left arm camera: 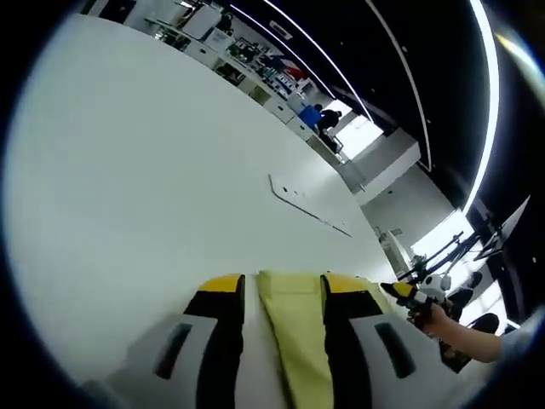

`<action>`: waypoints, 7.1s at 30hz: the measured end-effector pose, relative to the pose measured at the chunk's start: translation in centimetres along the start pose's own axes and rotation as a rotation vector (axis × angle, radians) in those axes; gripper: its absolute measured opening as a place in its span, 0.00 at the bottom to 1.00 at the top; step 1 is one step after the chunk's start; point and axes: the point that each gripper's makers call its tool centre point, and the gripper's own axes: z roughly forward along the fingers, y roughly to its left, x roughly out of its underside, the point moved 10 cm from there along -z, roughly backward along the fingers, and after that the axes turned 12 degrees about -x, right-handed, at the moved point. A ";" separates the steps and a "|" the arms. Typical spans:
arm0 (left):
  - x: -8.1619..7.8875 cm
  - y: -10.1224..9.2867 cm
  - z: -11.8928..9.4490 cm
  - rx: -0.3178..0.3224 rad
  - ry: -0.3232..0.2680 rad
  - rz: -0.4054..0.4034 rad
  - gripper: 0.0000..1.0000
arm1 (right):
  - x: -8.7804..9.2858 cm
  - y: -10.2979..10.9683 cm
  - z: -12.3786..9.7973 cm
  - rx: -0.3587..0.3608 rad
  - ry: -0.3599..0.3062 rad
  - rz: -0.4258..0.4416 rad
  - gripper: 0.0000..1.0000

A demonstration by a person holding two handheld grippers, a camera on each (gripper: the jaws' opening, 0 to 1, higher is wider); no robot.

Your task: Fold the garment on the visible template until the final outline fits inside the template.

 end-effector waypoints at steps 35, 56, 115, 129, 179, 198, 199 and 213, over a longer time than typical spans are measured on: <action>1.2 -1.4 -4.4 0.150 0.076 0.496 0.99 | 0.1 0.5 -2.8 -0.038 0.104 -0.243 1.00; 4.3 0.1 -9.1 0.136 0.097 0.497 0.94 | 4.0 2.5 -9.0 -0.006 0.212 -0.307 0.93; 11.1 0.9 -10.3 0.152 0.129 0.474 0.13 | 9.0 5.2 -10.9 -0.101 0.345 -0.273 0.03; 11.0 1.0 -10.0 0.143 0.130 0.430 0.00 | 9.0 5.1 -11.4 -0.095 0.346 -0.241 0.00; 16.6 1.8 -16.6 0.122 0.193 0.342 0.00 | 13.6 7.9 -15.4 -0.170 0.404 -0.140 0.00; 17.4 1.8 -17.4 0.130 0.186 0.360 0.02 | 13.7 8.4 -15.6 -0.186 0.392 -0.129 0.00; 17.3 1.7 -17.4 0.136 0.177 0.368 0.04 | 13.7 8.4 -15.7 -0.190 0.387 -0.130 0.00; 15.6 0.6 -18.2 0.145 0.091 0.481 0.60 | 11.9 10.2 -15.8 -0.150 0.298 -0.256 0.53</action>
